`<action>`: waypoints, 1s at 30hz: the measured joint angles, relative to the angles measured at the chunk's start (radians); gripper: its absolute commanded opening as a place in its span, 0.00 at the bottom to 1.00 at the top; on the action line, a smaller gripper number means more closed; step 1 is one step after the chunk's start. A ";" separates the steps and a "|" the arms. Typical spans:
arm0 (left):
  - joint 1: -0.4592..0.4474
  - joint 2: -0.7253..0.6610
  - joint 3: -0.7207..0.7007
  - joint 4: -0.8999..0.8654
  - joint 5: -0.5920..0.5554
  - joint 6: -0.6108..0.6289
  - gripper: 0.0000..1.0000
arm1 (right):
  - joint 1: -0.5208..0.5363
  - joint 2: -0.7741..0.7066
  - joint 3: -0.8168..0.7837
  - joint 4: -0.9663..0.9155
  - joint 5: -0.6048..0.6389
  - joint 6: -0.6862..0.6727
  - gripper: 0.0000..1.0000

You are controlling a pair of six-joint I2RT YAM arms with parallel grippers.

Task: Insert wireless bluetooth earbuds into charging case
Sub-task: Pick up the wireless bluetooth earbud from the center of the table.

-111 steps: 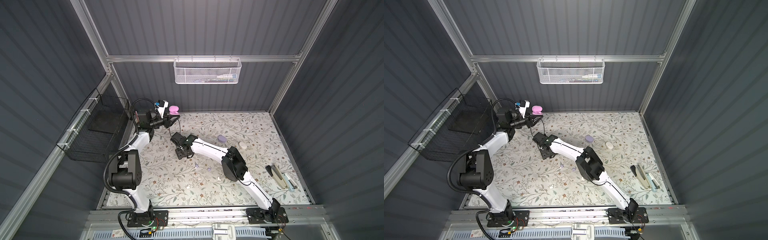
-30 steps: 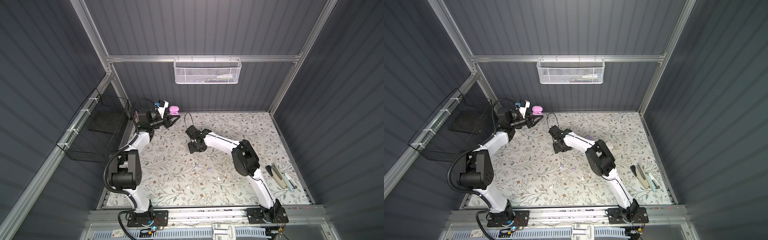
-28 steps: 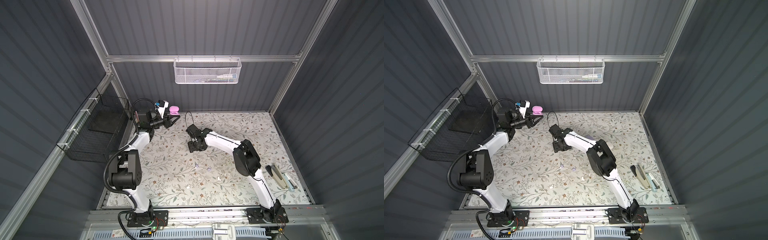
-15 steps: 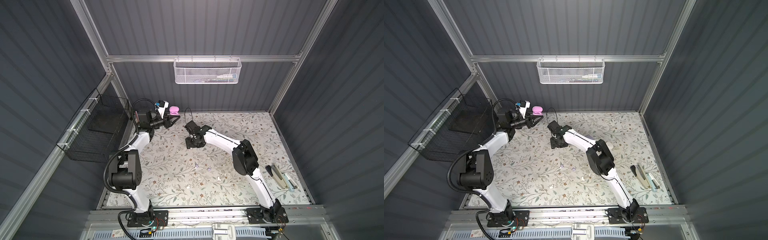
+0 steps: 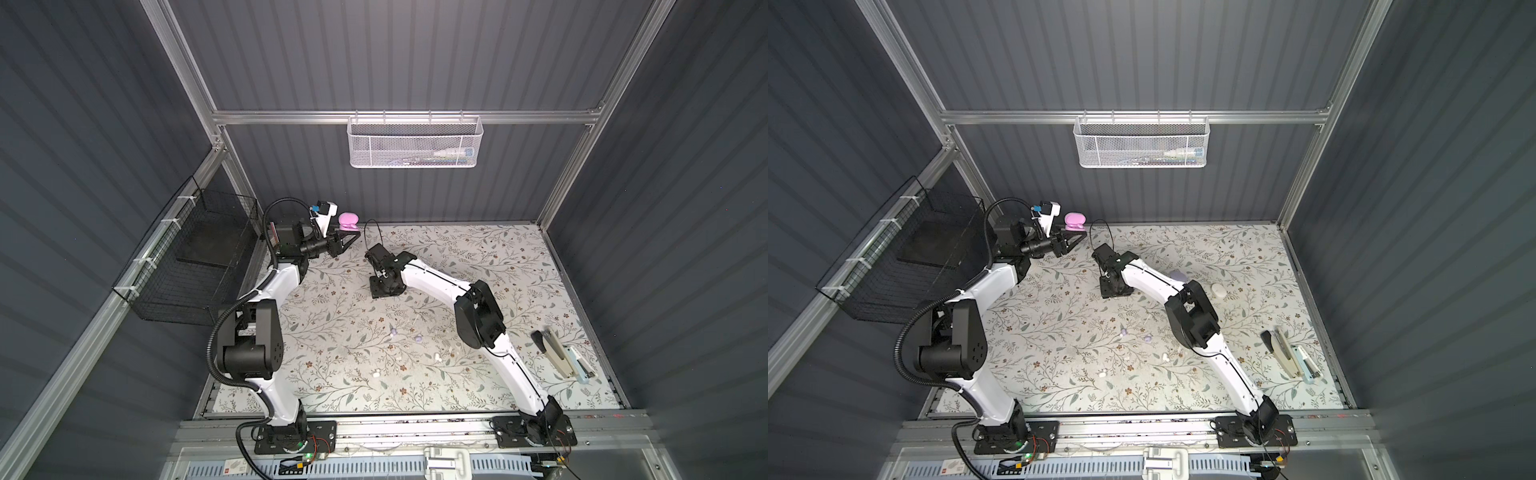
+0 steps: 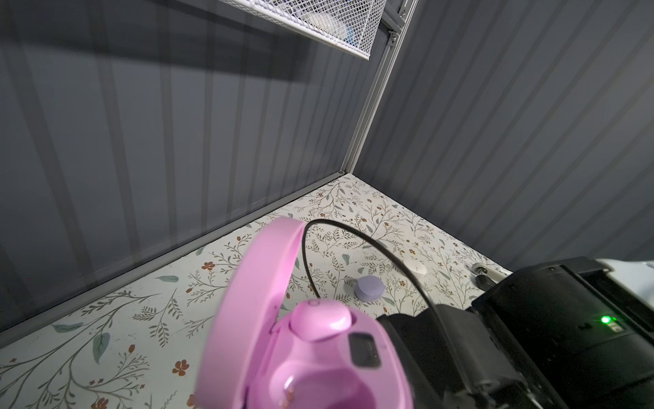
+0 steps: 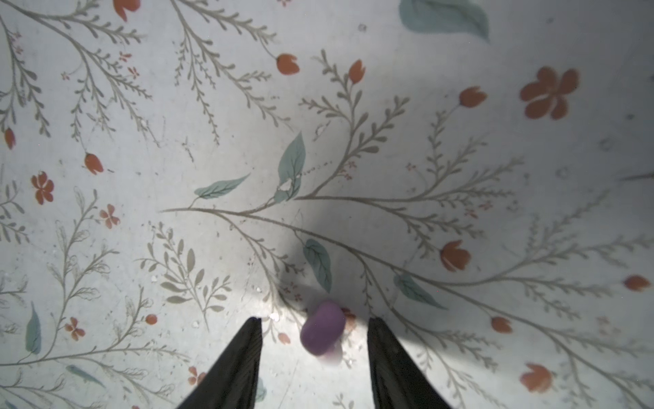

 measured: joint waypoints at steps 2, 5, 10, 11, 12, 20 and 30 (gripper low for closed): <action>0.000 0.000 0.000 -0.001 0.000 0.000 0.31 | 0.000 0.006 0.013 -0.006 0.001 0.004 0.47; 0.000 0.000 0.000 -0.001 0.000 0.000 0.31 | 0.001 0.015 0.022 -0.014 0.001 0.009 0.45; 0.000 0.000 0.000 -0.001 0.000 0.000 0.31 | 0.005 0.025 0.029 -0.027 0.004 0.017 0.43; 0.000 0.000 0.000 -0.001 0.000 0.000 0.31 | 0.006 0.026 0.031 -0.030 0.005 0.018 0.43; 0.000 0.000 0.000 -0.001 0.000 0.000 0.31 | 0.008 0.028 0.035 -0.034 0.008 0.019 0.42; 0.000 0.000 0.000 -0.002 0.000 0.000 0.31 | 0.008 0.047 0.069 -0.061 0.023 0.027 0.32; 0.000 0.000 0.000 -0.004 0.000 0.000 0.31 | 0.008 0.053 0.076 -0.074 0.032 0.032 0.19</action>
